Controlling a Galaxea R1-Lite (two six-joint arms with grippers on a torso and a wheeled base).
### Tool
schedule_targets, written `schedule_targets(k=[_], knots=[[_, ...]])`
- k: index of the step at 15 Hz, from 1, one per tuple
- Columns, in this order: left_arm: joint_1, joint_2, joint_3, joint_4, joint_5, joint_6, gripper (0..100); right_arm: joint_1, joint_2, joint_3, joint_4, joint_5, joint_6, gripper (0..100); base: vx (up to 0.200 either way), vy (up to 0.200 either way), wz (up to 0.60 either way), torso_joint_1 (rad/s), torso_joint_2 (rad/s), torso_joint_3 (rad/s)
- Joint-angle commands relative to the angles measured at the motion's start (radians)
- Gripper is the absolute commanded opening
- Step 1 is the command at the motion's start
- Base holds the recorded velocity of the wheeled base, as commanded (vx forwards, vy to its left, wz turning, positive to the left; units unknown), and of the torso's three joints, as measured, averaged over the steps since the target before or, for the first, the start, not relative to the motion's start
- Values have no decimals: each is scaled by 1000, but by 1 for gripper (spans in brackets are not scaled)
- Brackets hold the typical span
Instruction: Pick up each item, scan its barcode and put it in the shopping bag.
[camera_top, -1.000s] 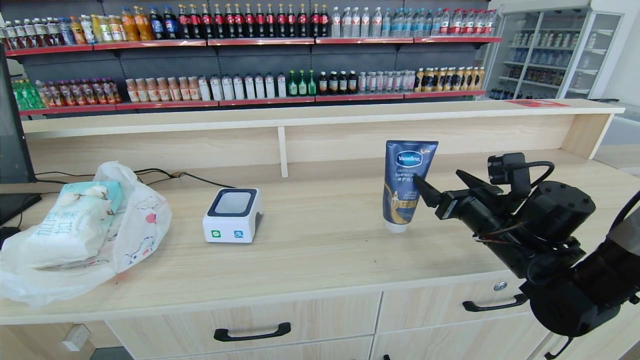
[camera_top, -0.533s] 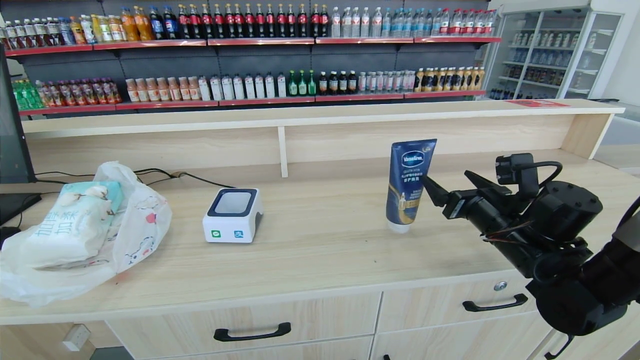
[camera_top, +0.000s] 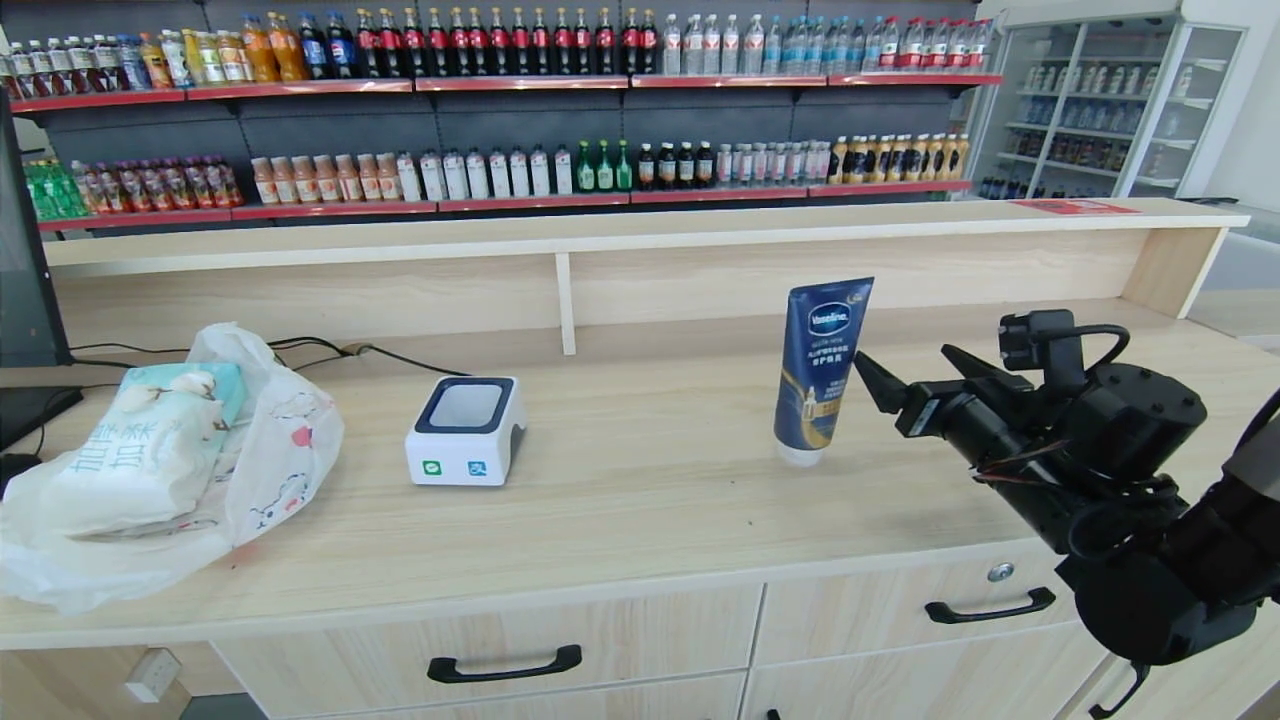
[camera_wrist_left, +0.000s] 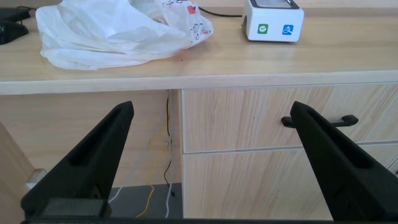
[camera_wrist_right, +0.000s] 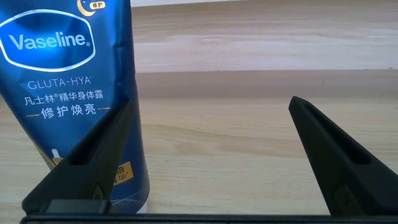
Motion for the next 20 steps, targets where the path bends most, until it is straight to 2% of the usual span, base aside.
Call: schedule_targets(k=[1,20], knots=[[0,0,0,0,-1,0,100,0,12,-3,-1,0,0,100,0,0,0,0,0,0],[0,0,0,0,1,3,100,-2,69,-58,-1,0,3,100,0,0,0,0,0,0]])
